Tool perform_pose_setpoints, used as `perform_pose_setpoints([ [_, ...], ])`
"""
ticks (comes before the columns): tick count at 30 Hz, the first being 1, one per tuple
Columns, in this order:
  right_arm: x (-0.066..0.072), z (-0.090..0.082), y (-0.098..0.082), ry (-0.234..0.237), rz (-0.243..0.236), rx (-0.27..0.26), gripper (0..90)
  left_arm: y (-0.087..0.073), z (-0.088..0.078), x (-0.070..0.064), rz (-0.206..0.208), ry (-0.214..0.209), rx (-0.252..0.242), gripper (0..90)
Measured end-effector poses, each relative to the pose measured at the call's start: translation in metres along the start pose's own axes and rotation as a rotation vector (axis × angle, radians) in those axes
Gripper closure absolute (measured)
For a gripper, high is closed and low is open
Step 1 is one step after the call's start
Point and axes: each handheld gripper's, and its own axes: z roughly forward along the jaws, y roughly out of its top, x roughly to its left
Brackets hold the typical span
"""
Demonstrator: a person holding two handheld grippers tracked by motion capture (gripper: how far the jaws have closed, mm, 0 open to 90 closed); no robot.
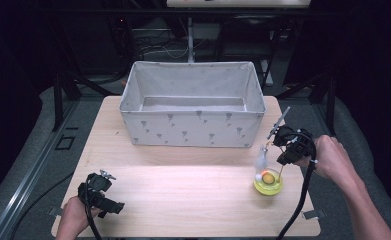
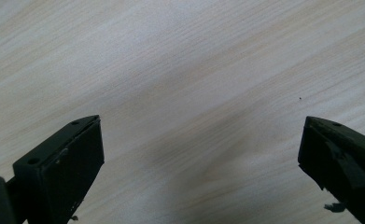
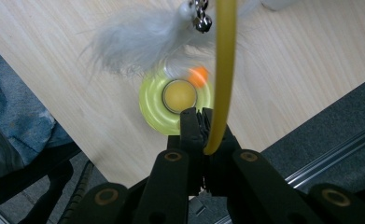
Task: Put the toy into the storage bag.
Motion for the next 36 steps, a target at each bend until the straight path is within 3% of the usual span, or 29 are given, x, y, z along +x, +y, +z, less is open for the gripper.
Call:
perform_pose_setpoints([
  [22, -0.004, -0.031, 0.022, -0.011, -0.043, -0.012, 88.3, 0.001, 0.001, 0.0, 0.005, -0.005, 0.001, 0.2],
  [36, -0.008, -0.043, 0.029, -0.004, -0.039, -0.04, 88.3, 0.0, 0.001, -0.001, 0.003, -0.004, -0.004, 0.3],
])
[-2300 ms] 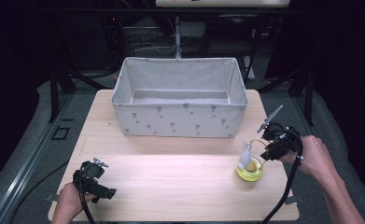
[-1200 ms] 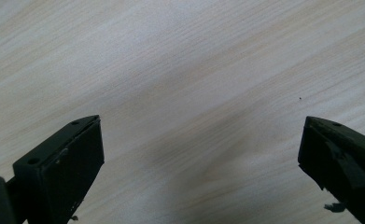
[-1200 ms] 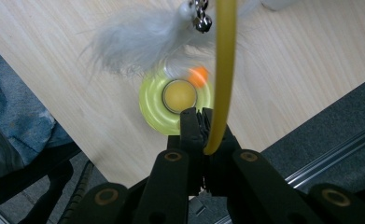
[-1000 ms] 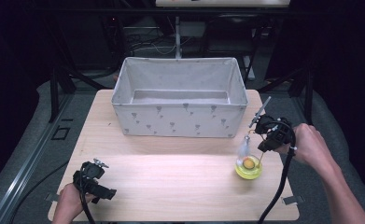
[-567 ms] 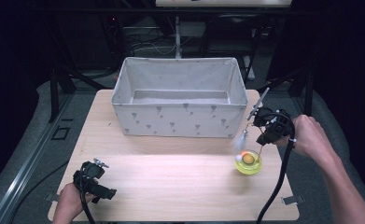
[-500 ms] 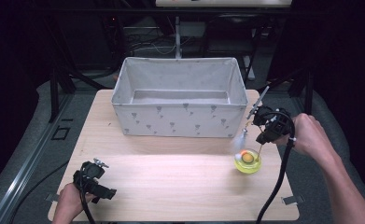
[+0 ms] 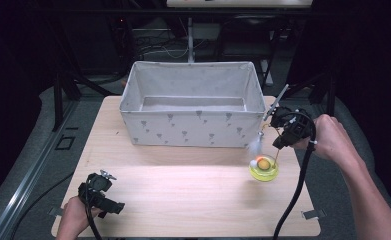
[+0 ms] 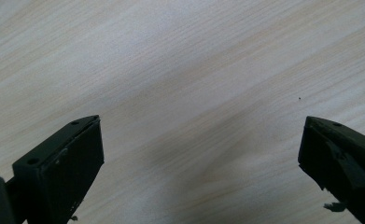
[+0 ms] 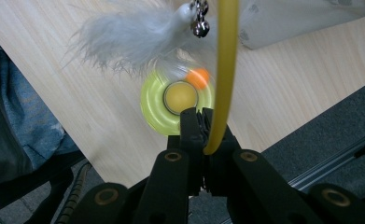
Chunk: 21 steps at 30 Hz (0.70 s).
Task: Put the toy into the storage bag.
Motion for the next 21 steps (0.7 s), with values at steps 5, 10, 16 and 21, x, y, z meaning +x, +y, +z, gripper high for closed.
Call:
perform_pose_setpoints([
  [5, -0.001, -0.005, 0.002, 0.001, 0.0, -0.005, 88.3, 0.001, 0.001, 0.0, 0.004, 0.0, 0.003, 0.3],
  [10, -0.003, -0.012, 0.007, -0.001, -0.008, -0.007, 88.3, 0.0, 0.001, 0.0, 0.009, 0.002, 0.005, 0.3],
  [16, -0.003, -0.017, 0.011, -0.003, -0.009, -0.015, 88.3, 0.0, 0.002, 0.001, 0.005, 0.001, 0.003, 0.2],
  [21, -0.004, -0.023, 0.016, -0.001, -0.015, -0.011, 88.3, 0.0, 0.002, 0.001, 0.011, 0.0, 0.007, 0.3],
])
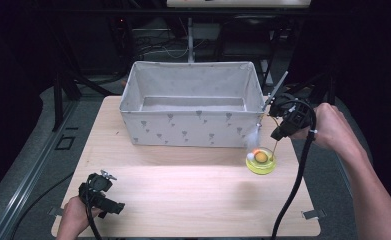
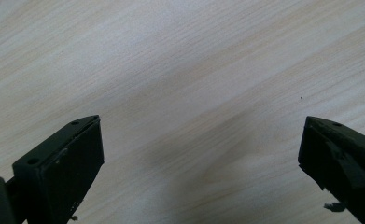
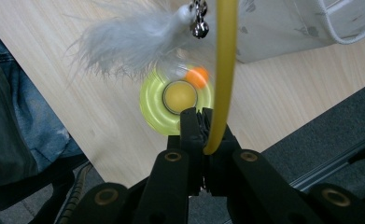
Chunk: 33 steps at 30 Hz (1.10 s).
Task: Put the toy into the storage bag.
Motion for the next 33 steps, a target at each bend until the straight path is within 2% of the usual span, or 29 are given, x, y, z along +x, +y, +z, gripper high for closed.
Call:
perform_pose_setpoints([
  [14, -0.001, -0.022, 0.01, 0.009, 0.0, -0.035, 88.3, 0.001, 0.001, 0.0, -0.001, -0.005, 0.001, 0.3],
  [19, -0.002, -0.029, 0.013, 0.003, -0.006, -0.03, 88.3, 0.001, 0.001, 0.0, 0.0, -0.005, 0.002, 0.3],
  [24, -0.002, -0.035, 0.015, 0.009, 0.003, -0.054, 88.3, 0.0, 0.0, 0.0, -0.003, -0.005, -0.001, 0.3],
  [27, -0.003, -0.04, 0.017, 0.001, -0.008, -0.042, 88.3, 0.0, 0.0, 0.0, 0.002, -0.003, 0.002, 0.2],
  [33, -0.005, -0.047, 0.021, 0.001, -0.005, -0.053, 88.3, 0.0, 0.0, 0.0, 0.001, -0.003, 0.001, 0.2],
])
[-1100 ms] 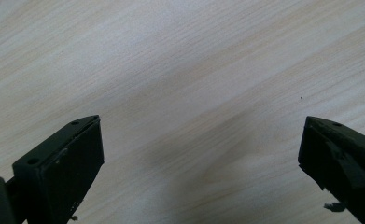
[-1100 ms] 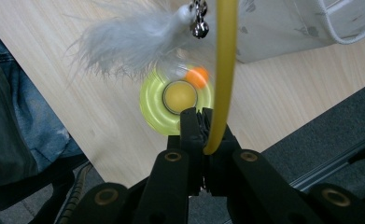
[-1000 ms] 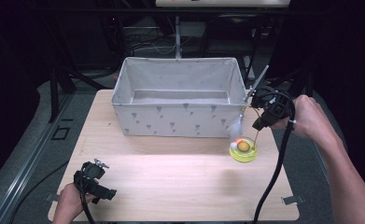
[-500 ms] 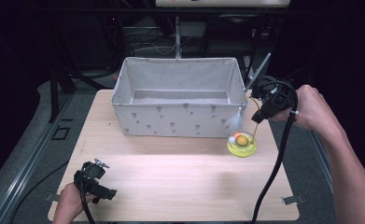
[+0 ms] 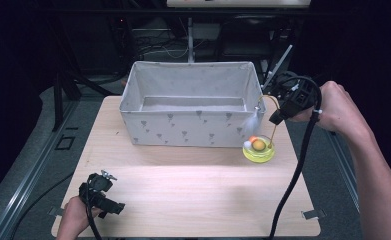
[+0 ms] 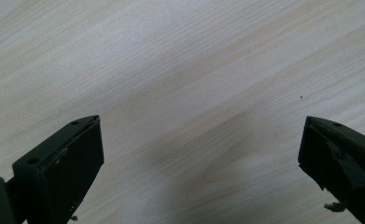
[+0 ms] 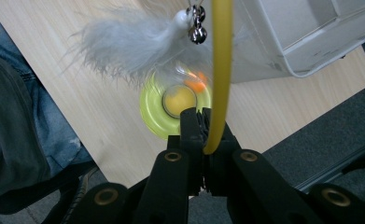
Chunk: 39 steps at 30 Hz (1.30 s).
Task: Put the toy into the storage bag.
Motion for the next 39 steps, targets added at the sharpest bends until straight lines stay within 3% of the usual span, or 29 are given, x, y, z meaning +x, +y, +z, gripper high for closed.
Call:
perform_pose_setpoints([
  [24, -0.005, -0.026, 0.017, -0.005, -0.007, -0.012, 88.3, 0.0, 0.001, 0.0, 0.001, -0.002, 0.004, 0.2],
  [28, -0.006, -0.03, 0.019, -0.005, 0.01, -0.042, 88.3, 0.0, 0.001, 0.0, 0.001, -0.002, 0.005, 0.2],
  [39, -0.009, -0.044, 0.03, -0.02, -0.002, -0.035, 88.2, 0.0, 0.001, 0.0, 0.003, -0.006, 0.007, 0.2],
])
